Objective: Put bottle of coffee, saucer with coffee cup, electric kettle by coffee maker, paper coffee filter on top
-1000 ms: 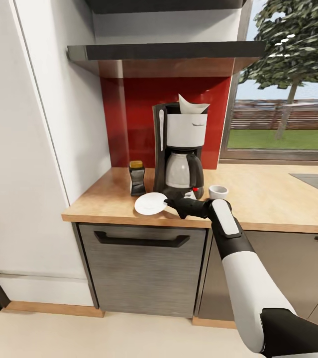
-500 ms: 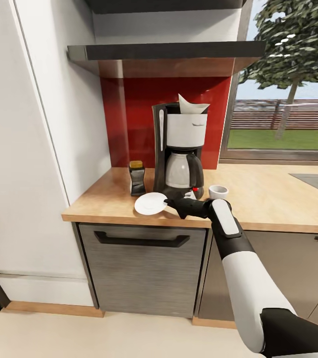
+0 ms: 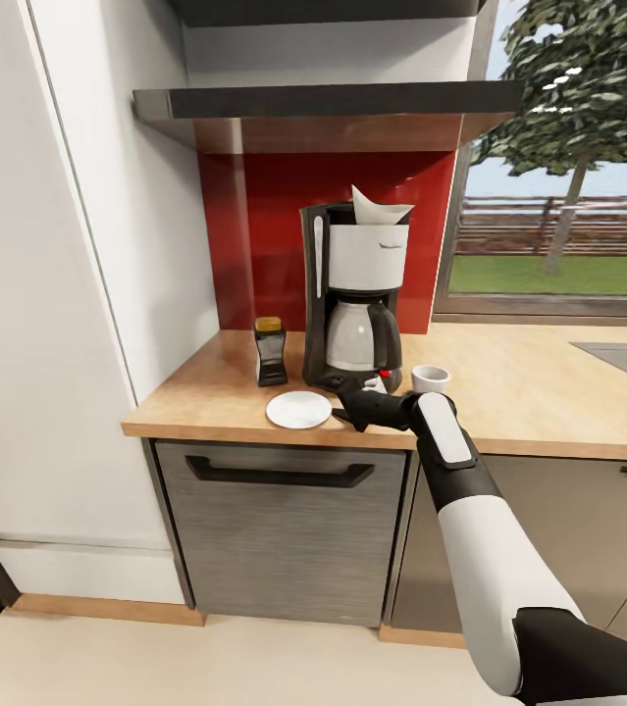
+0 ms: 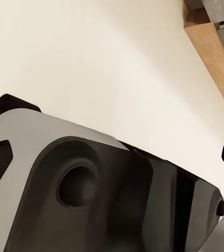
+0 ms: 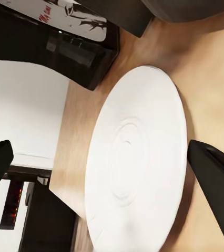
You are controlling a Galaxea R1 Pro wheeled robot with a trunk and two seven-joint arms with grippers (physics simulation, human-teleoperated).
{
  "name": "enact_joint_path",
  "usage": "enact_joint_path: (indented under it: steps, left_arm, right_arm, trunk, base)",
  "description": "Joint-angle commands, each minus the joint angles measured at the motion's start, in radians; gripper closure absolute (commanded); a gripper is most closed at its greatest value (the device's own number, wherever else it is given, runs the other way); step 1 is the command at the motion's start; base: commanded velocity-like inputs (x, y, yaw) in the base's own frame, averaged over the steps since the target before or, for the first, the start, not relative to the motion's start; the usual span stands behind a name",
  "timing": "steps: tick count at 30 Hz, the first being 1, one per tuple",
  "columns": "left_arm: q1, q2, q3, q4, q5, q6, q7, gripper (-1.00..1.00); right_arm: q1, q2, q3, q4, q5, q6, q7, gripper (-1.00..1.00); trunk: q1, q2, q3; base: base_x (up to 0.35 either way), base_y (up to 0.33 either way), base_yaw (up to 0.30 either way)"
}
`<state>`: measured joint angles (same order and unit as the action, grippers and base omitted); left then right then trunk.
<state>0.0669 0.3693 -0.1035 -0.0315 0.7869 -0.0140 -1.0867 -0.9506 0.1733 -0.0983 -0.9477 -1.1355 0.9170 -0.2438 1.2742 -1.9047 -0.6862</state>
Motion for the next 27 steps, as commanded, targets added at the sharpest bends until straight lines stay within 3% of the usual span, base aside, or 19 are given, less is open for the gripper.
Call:
enact_joint_path:
  steps: [1,9,22,27]
  left_arm:
    - [0.001,0.0,-0.008,-0.002,0.008,-0.001,-0.001,-1.0]
    - [0.001,0.0,-0.008,-0.002,0.008,-0.001,-0.001,-1.0]
    - [0.001,0.0,-0.011,-0.002,0.008,-0.003,-0.001,-1.0]
    - [0.001,0.0,-0.011,-0.003,0.007,-0.002,-0.001,-1.0]
  right_arm:
    - [0.0,0.001,-0.003,0.0,0.001,0.006,-0.012,-1.0]
    - [0.0,0.001,-0.003,0.0,0.001,0.006,-0.012,-1.0]
    - [0.0,0.001,-0.003,-0.001,-0.002,0.007,-0.012,-1.0]
    - [0.001,0.001,0.002,-0.007,-0.049,0.013,-0.005,-1.0]
  trunk:
    - [0.0,0.0,-0.001]
    - [0.0,0.0,-0.001]
    - [0.0,0.0,-0.001]
    - [0.0,0.0,-0.001]
  base:
    - [0.0,0.0,0.0]
    - [-0.004,-0.001,0.0]
    - [-0.143,-0.073,0.0]
    - [-0.057,-0.027,0.0]
